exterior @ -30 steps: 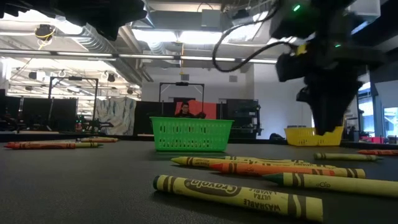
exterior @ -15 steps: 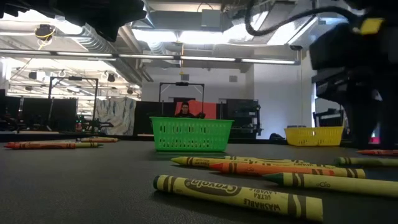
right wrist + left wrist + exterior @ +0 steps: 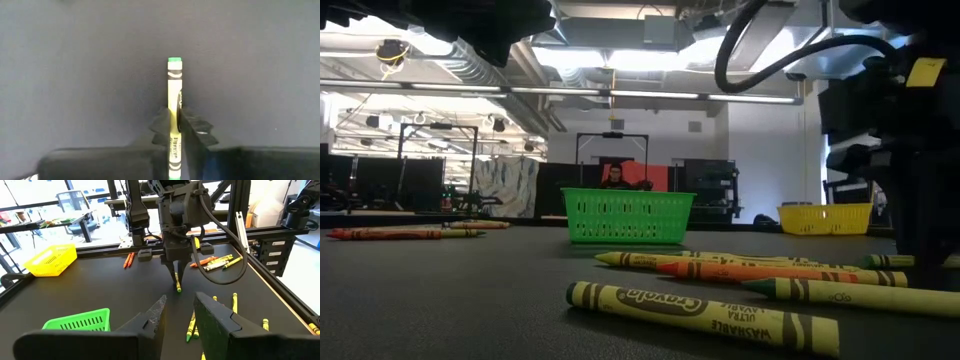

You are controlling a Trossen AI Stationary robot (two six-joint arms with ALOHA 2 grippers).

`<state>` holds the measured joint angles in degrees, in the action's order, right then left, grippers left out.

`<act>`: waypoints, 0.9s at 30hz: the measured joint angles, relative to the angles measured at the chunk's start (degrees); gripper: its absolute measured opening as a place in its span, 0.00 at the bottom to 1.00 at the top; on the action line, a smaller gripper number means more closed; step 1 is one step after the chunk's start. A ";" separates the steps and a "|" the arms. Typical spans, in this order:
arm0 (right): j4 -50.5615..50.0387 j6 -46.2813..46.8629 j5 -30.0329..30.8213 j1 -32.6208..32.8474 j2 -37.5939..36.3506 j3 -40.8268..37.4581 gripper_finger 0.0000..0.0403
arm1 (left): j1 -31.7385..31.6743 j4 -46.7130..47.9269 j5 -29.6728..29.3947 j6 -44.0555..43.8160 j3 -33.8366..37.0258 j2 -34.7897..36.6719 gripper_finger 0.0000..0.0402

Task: Sort crayons
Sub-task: Put the green crayon into the green bin

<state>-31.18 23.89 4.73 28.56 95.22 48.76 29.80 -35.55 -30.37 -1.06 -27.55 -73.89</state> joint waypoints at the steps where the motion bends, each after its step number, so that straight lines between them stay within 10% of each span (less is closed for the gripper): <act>1: -0.02 -0.31 0.01 -0.01 0.02 0.02 0.03 | 0.00 0.02 0.00 0.00 0.00 0.00 0.21; 27: 9.41 -26.73 9.62 -16.32 0.39 17.61 0.05 | 0.00 -0.09 0.00 0.00 0.00 0.00 0.21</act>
<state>-21.77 -2.84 14.34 12.23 95.61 66.36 29.80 -35.64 -30.37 -1.06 -27.55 -73.89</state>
